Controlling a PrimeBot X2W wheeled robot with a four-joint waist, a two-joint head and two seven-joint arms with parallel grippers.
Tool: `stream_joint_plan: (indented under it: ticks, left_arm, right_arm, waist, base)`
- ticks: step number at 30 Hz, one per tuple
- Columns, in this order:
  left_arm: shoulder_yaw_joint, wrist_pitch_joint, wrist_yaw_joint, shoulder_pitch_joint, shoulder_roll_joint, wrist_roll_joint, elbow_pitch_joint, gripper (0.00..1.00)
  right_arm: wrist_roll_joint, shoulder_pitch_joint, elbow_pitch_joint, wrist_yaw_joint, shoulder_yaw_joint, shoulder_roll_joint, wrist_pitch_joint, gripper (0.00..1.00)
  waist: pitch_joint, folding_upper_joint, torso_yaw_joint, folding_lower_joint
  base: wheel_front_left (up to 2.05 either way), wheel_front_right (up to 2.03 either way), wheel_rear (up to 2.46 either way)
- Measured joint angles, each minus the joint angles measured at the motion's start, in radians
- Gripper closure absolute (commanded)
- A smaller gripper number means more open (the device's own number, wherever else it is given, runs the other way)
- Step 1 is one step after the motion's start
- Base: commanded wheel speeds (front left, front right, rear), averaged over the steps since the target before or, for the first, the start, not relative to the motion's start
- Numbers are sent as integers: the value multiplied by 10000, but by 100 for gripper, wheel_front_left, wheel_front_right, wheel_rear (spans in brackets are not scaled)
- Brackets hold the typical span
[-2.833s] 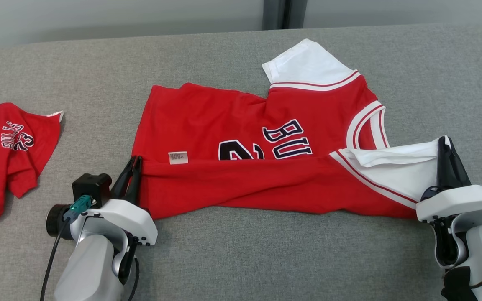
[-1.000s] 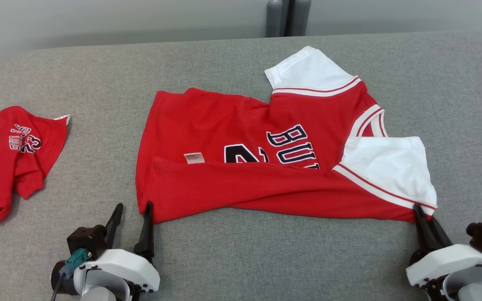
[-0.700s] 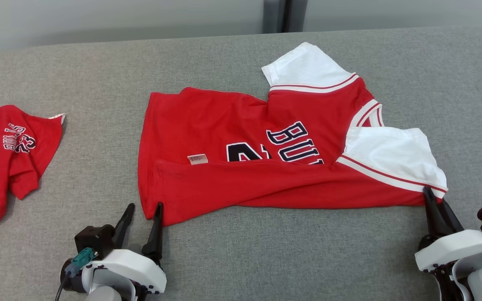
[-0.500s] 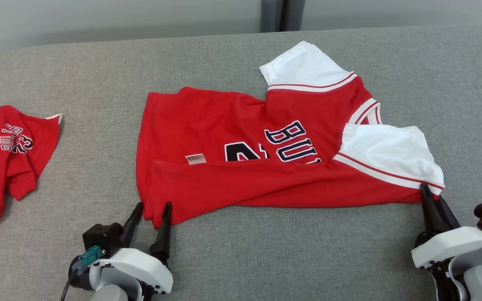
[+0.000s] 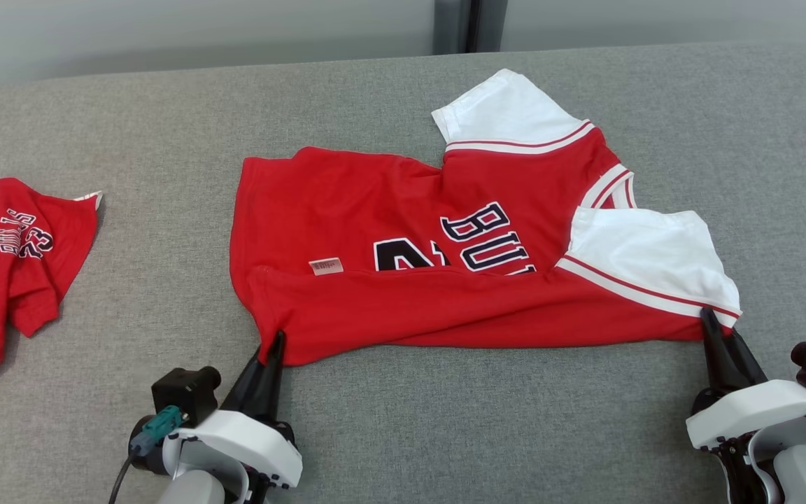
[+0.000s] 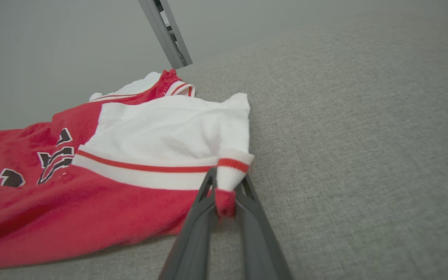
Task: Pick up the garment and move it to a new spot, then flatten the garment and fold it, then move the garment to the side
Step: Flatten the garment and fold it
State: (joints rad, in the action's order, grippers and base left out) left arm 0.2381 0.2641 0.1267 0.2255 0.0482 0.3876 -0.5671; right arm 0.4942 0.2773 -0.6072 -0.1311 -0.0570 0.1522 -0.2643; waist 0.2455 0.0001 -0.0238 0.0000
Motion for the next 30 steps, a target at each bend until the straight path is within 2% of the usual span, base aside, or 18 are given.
stream_joint_plan:
  ticks: [7, 13, 24, 30]
  left_arm:
    - [-439, 0, 33, -133, -10, 63, 387, 100]
    - [-763, -2, 44, -779, -33, 105, 516, 100]
    - [-940, -10, 46, -2214, -44, 146, 194, 100]
    - [-918, -10, 48, -2825, -50, 268, -52, 100]
  right_arm:
    - [15, -1, -113, 0, 84, -33, 2, 100]
    - [59, -209, -313, 0, 10, 100, 2, 100]
    - [742, -1334, -767, -2, -895, 420, 4, 100]
    - [1164, -2050, -759, -12, -1304, 604, 2, 100]
  waist:
    - [-195, 0, 25, 0]
    - [-813, 0, 122, 0]
    - [-2119, 0, 498, 0]
    - [-2448, 0, 830, 0]
  base:
    - [0, 0, 0]
    - [0, 0, 0]
    - [0, 0, 0]
    - [0, 0, 0]
